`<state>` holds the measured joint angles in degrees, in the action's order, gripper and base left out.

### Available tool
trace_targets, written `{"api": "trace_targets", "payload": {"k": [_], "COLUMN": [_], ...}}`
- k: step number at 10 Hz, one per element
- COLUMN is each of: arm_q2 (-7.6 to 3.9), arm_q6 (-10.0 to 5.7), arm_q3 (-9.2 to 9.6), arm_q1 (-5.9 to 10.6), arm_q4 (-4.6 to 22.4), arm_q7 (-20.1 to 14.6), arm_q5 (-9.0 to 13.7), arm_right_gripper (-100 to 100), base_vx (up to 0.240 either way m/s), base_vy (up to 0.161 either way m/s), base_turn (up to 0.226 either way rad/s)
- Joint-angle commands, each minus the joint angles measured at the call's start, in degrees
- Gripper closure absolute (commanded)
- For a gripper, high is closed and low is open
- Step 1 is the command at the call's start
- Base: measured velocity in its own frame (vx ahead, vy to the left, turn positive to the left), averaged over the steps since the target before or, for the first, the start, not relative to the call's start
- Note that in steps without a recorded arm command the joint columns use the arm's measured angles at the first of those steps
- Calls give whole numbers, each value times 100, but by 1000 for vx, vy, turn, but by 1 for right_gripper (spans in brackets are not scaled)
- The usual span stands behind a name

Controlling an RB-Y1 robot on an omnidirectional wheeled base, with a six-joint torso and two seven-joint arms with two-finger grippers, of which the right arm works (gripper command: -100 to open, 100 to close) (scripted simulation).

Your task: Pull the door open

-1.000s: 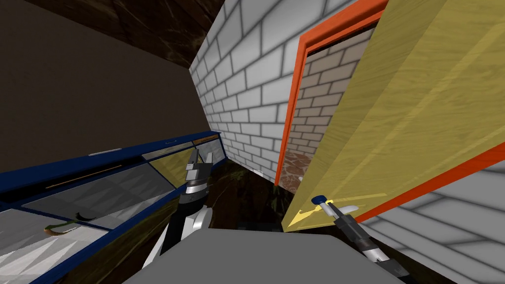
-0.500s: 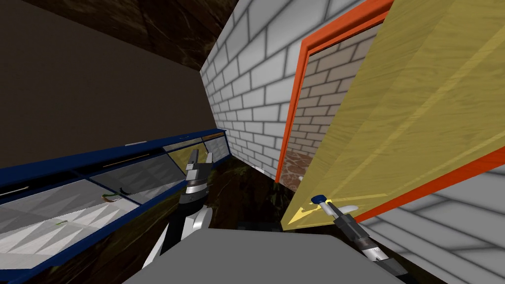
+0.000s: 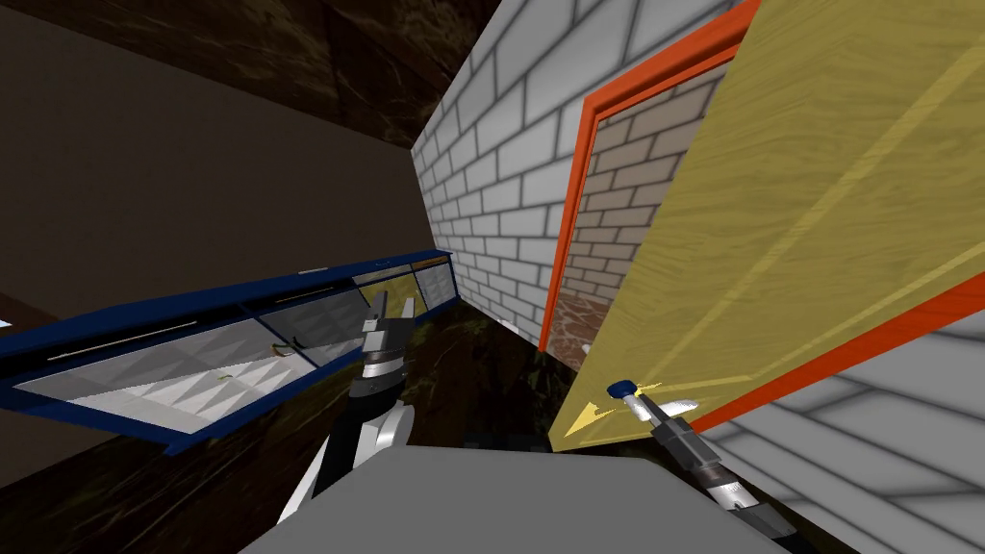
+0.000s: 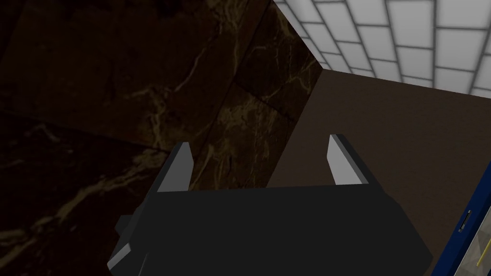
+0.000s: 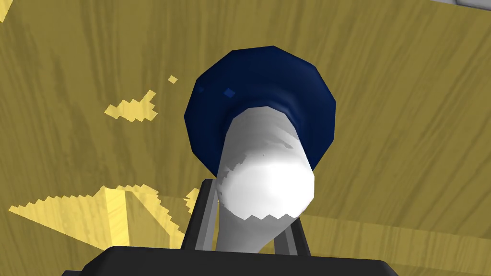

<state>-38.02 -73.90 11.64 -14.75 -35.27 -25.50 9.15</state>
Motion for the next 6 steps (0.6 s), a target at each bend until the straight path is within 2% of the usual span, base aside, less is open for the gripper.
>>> {"api": "trace_targets", "payload": {"k": [1, 3, 4, 6], "arm_q2": [-20, -29, -1, -5], "arm_q6": [-62, -108, -106, -149], "arm_q3": [3, 17, 31, 52], "arm_q1": [39, 81, 106, 127], "arm_q4": [69, 137, 159, 225], "arm_q7": [-11, -27, -29, -43], "arm_q5": [-1, -7, -16, -17], "arm_right_gripper": [100, 100, 100, 100], "base_vx": [-220, -248, -101, -155], "base_vy": [-112, -66, -29, -69], "base_turn": [165, 155, 30, 159]}}
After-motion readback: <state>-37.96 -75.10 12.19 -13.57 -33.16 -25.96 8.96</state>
